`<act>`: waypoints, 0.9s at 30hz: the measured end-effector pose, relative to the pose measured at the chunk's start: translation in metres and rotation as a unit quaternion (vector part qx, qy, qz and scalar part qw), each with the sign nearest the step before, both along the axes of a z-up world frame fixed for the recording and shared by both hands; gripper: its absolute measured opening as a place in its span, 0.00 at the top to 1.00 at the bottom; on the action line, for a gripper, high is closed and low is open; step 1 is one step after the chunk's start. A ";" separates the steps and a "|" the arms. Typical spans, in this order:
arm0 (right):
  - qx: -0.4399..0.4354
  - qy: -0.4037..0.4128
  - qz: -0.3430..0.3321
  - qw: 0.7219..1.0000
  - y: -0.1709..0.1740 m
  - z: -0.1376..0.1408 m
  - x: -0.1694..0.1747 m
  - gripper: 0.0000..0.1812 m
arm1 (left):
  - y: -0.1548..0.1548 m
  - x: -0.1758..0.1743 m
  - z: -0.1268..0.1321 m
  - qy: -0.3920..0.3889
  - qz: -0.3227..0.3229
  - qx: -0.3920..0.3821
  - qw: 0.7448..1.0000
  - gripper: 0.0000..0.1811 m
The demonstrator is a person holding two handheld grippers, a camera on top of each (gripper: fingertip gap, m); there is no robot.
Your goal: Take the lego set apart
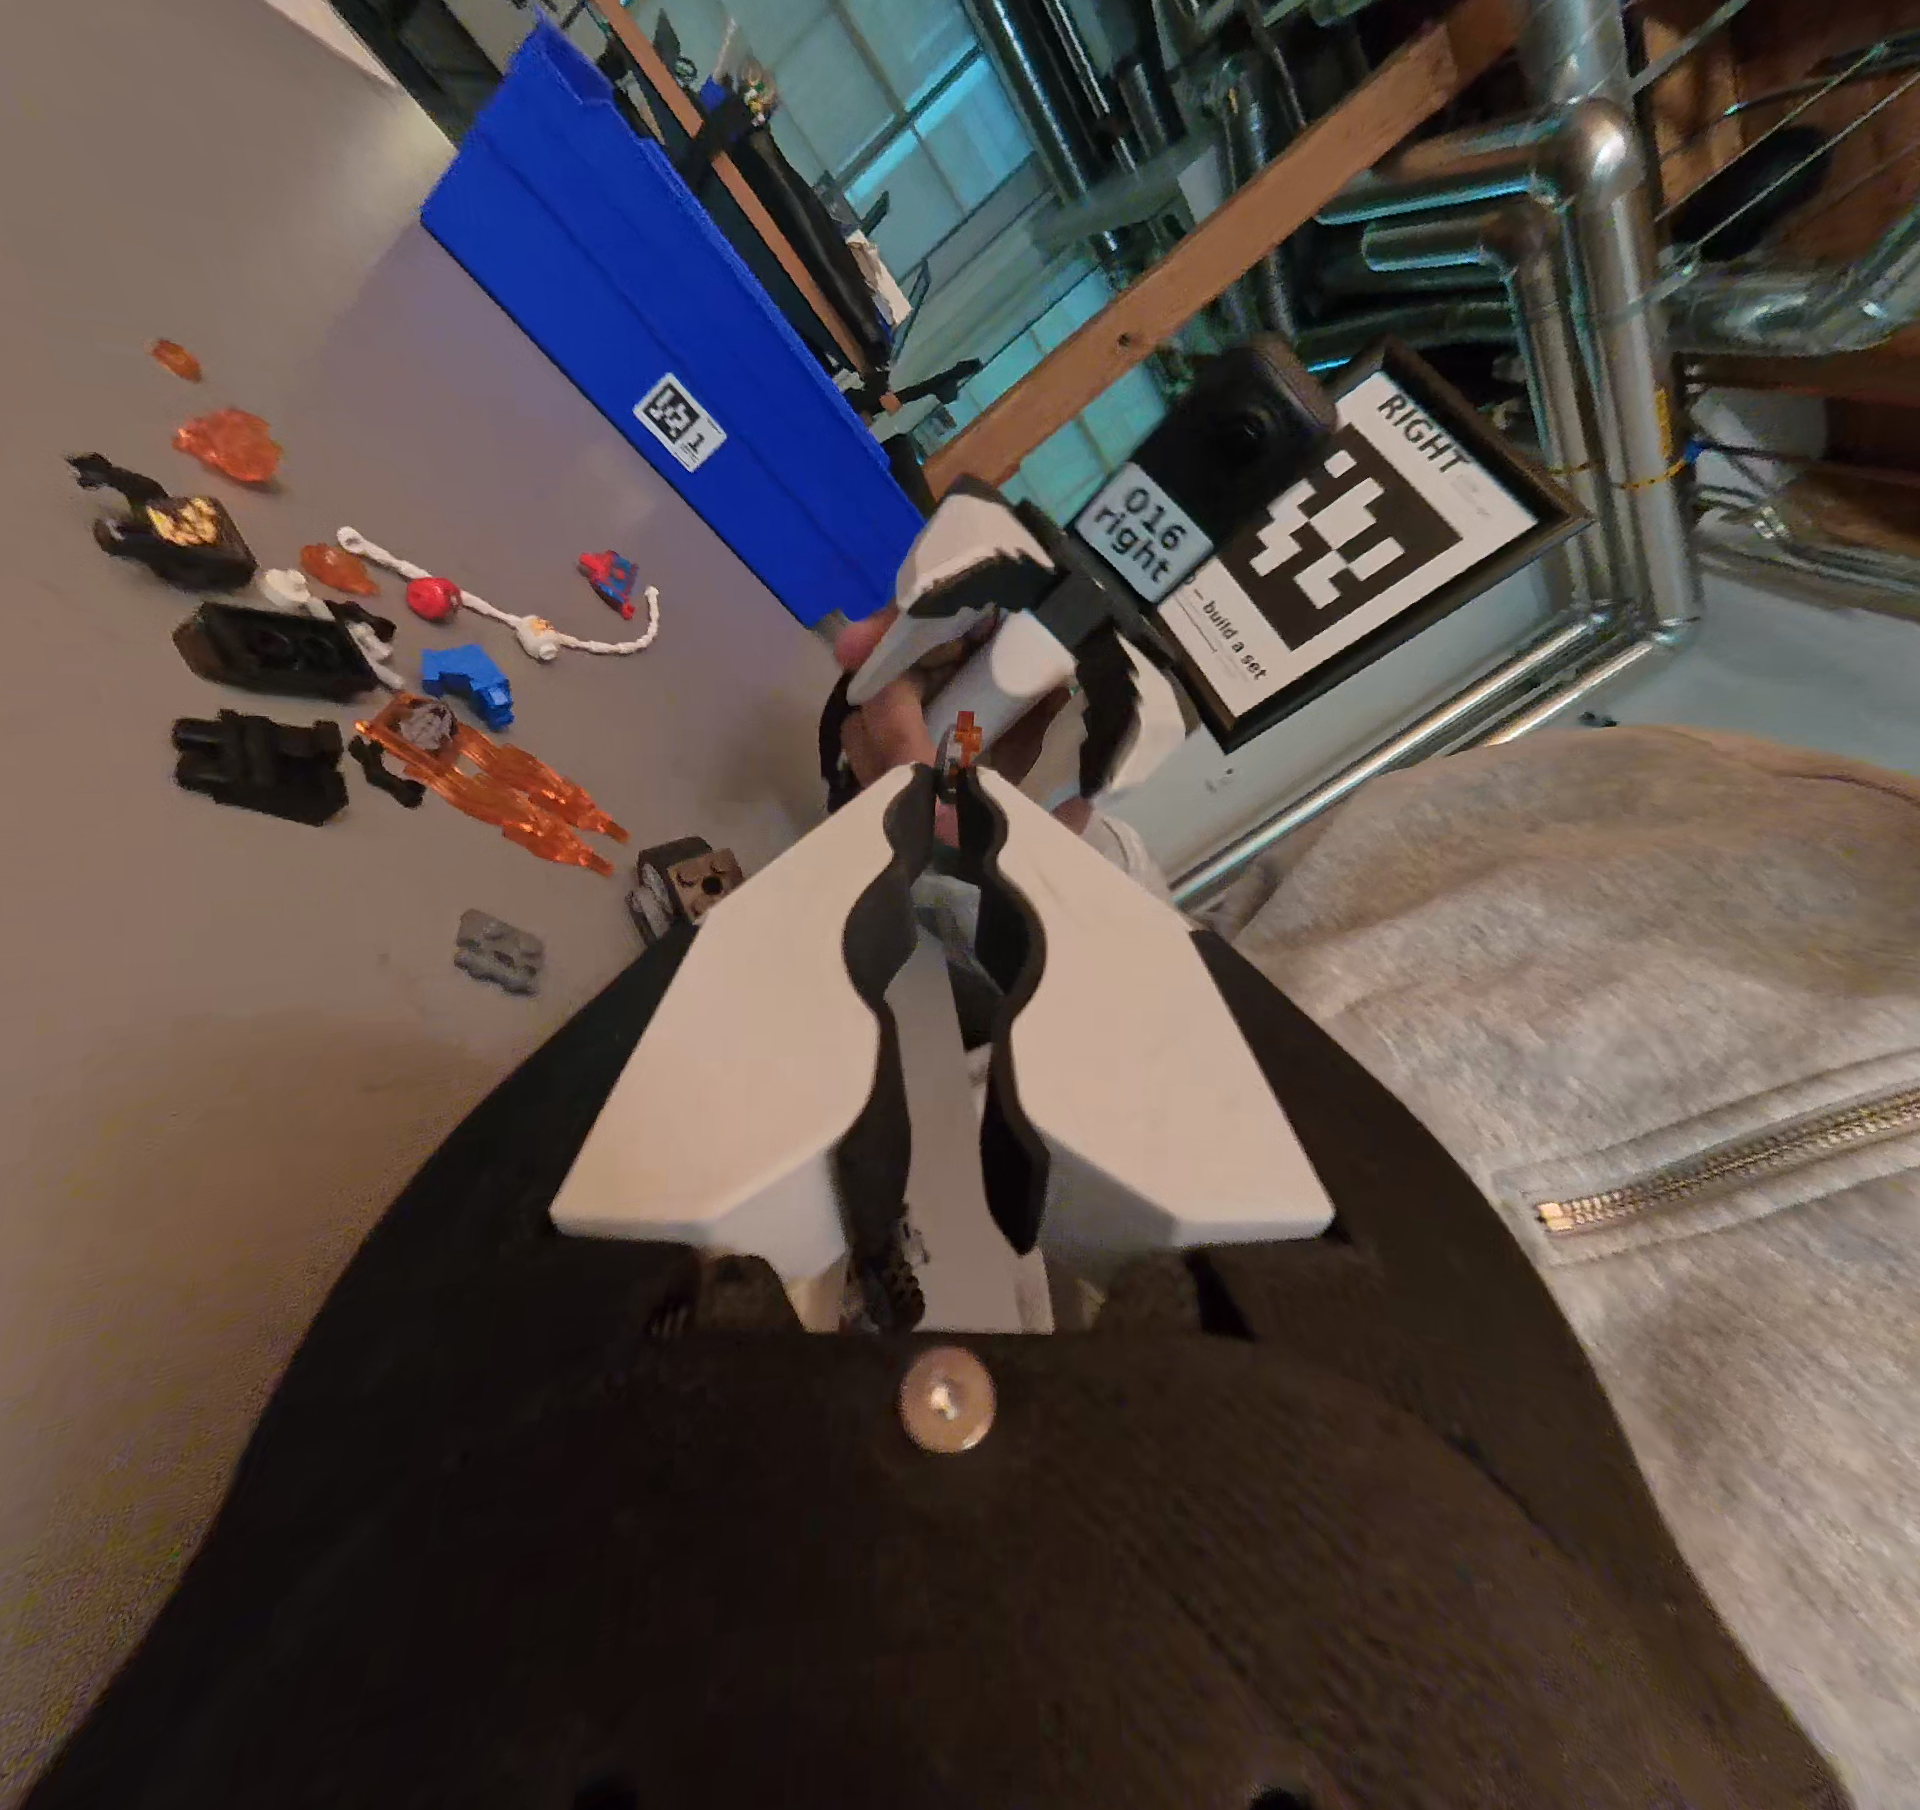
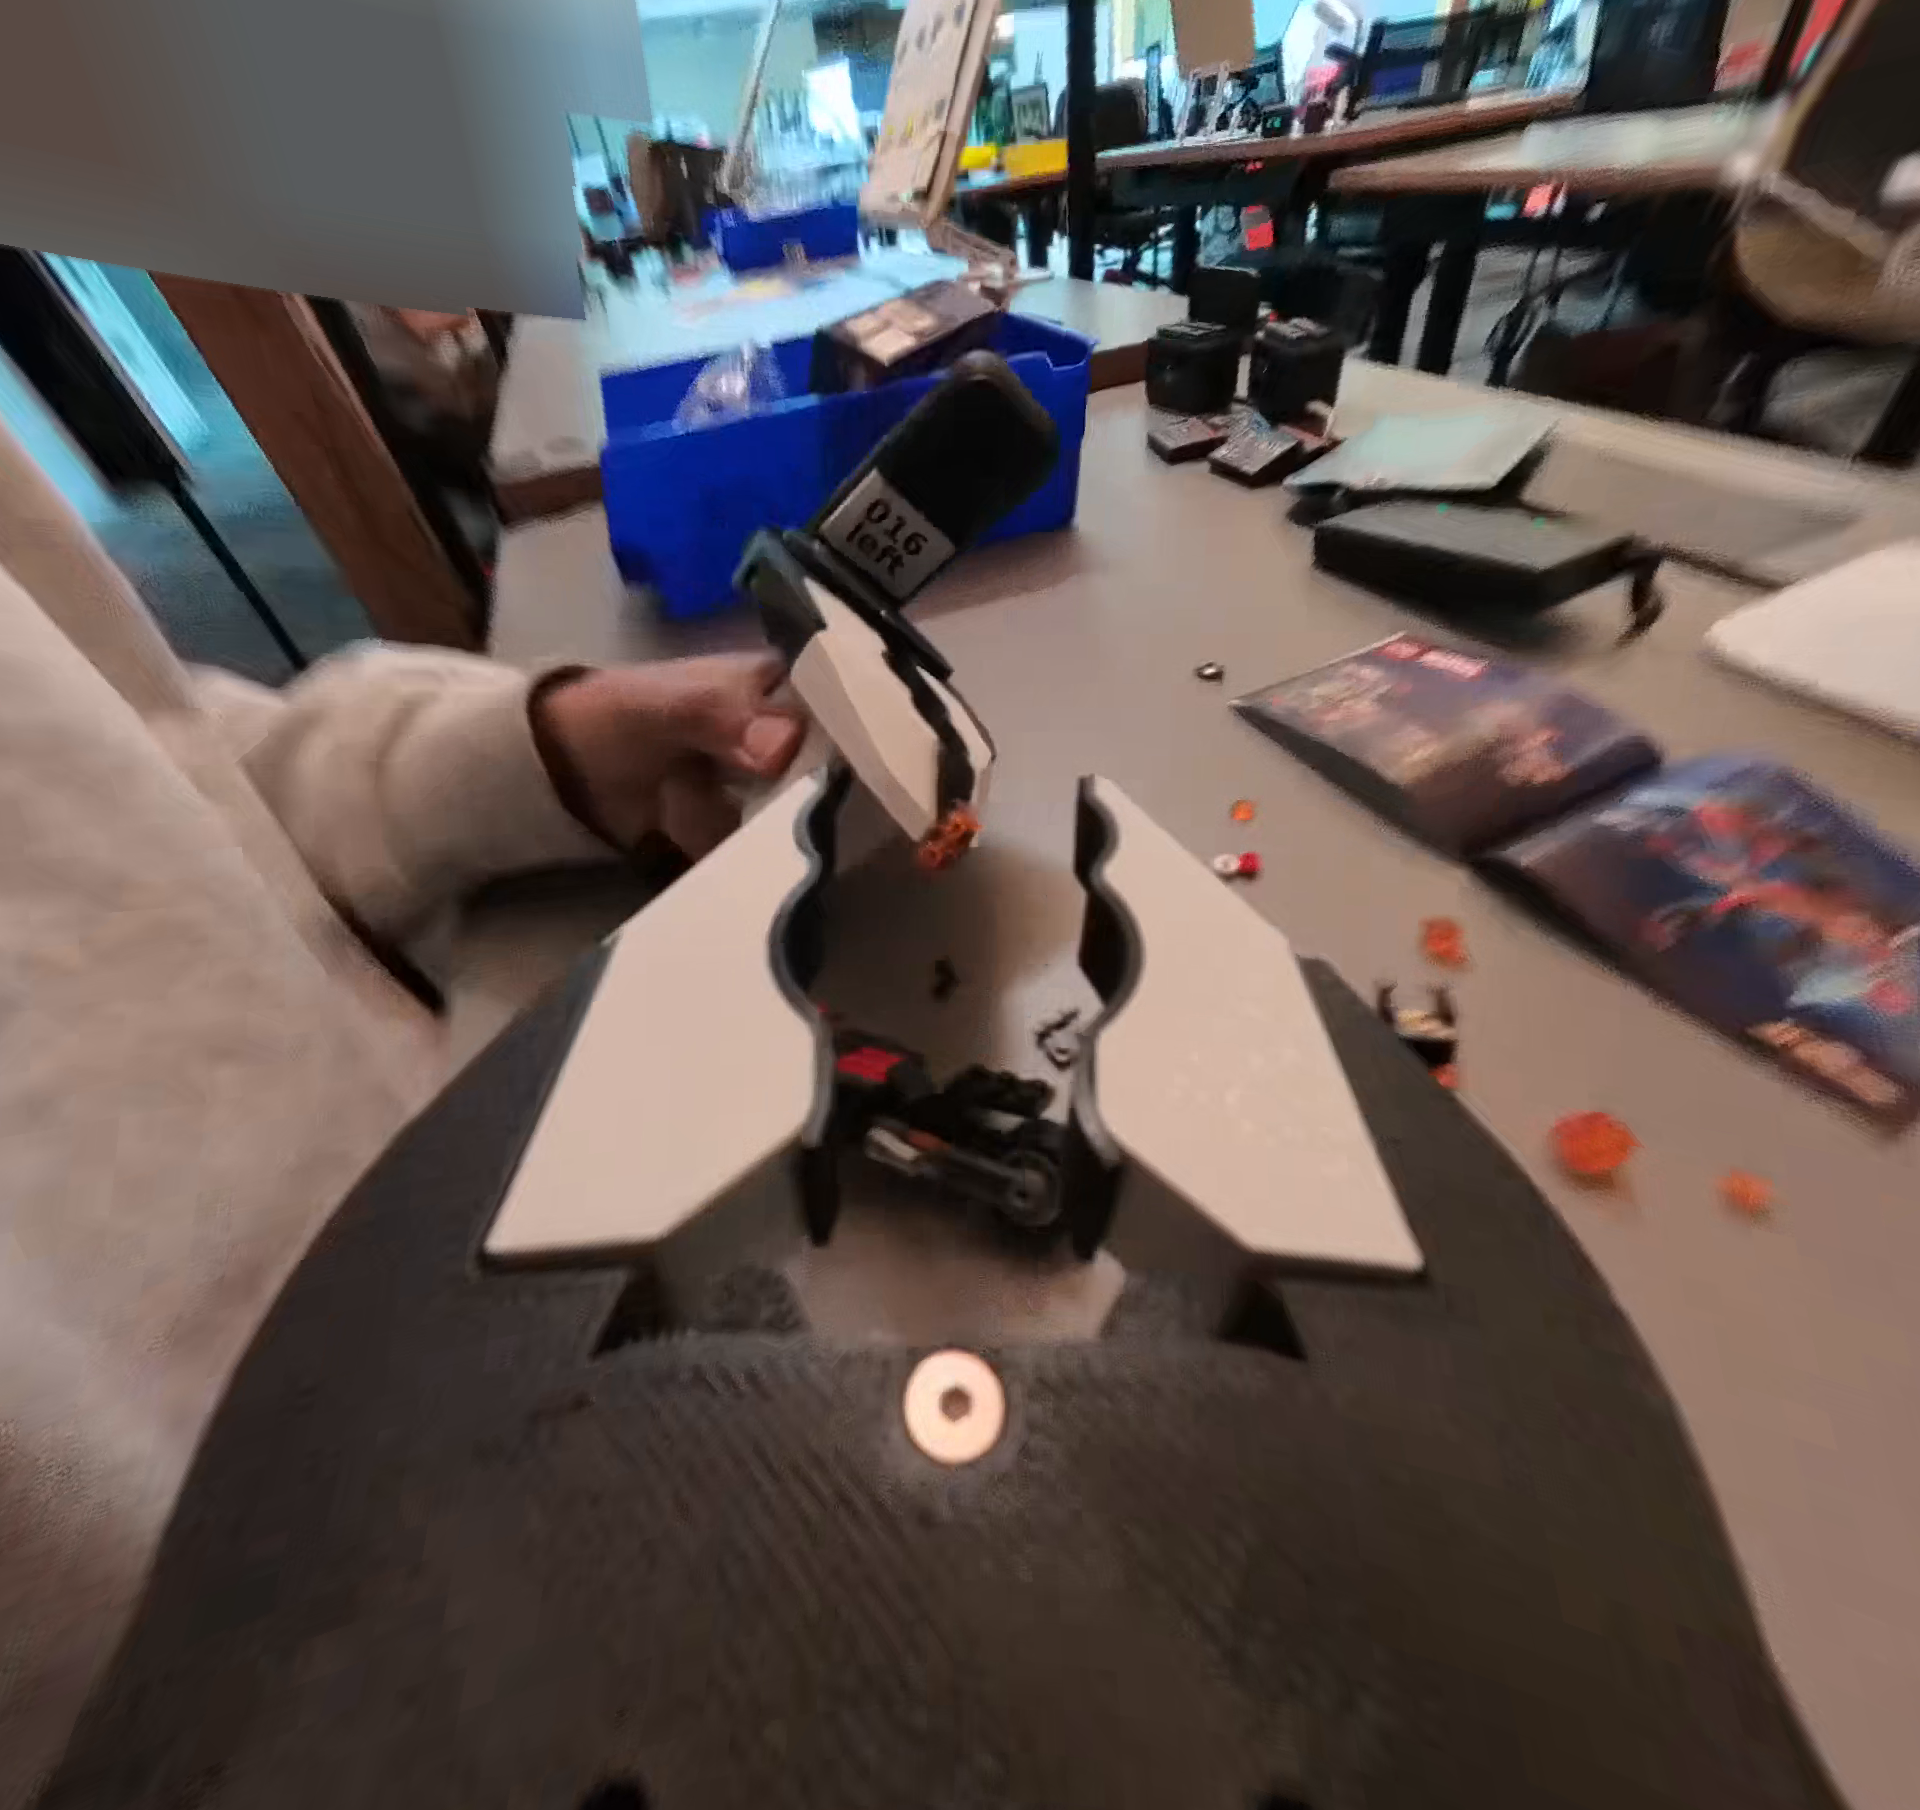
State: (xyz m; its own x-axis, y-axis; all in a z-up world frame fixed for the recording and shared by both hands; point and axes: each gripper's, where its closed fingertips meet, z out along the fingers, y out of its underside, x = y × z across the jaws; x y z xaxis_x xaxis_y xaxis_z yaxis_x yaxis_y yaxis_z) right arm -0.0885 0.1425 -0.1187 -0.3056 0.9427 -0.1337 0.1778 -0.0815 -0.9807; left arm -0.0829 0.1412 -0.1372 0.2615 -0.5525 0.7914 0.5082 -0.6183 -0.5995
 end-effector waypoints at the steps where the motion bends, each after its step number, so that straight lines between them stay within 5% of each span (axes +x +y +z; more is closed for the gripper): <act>1: 0.054 0.002 0.000 0.999 -0.003 -0.002 0.001 0.73 | -0.001 0.000 -0.001 -0.005 -0.005 -0.007 1.000 0.99; 8: 0.357 -0.050 -0.008 0.933 -0.004 -0.032 0.000 0.75 | -0.004 0.004 -0.007 -0.012 -0.028 -0.029 0.999 0.99; 13: 0.393 -0.034 0.008 0.919 -0.010 -0.029 -0.001 0.91 | -0.006 0.008 -0.007 -0.010 -0.039 -0.029 0.999 0.99; 19: 0.411 -0.061 -0.012 0.910 -0.006 -0.032 -0.003 0.92 | -0.003 0.006 -0.007 -0.015 -0.023 -0.033 0.999 0.99; 27: 0.499 -0.077 -0.070 0.860 0.003 -0.034 -0.008 0.93 | 0.006 -0.002 -0.012 0.001 0.041 -0.045 0.998 0.99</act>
State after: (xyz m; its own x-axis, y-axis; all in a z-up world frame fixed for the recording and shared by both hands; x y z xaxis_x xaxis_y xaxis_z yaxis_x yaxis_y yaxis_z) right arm -0.0966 0.1452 -0.1523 -0.2313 0.6370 0.7353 0.3679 0.7570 -0.5401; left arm -0.0845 0.1477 -0.1488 0.3043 -0.4554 0.8367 0.5581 -0.6266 -0.5440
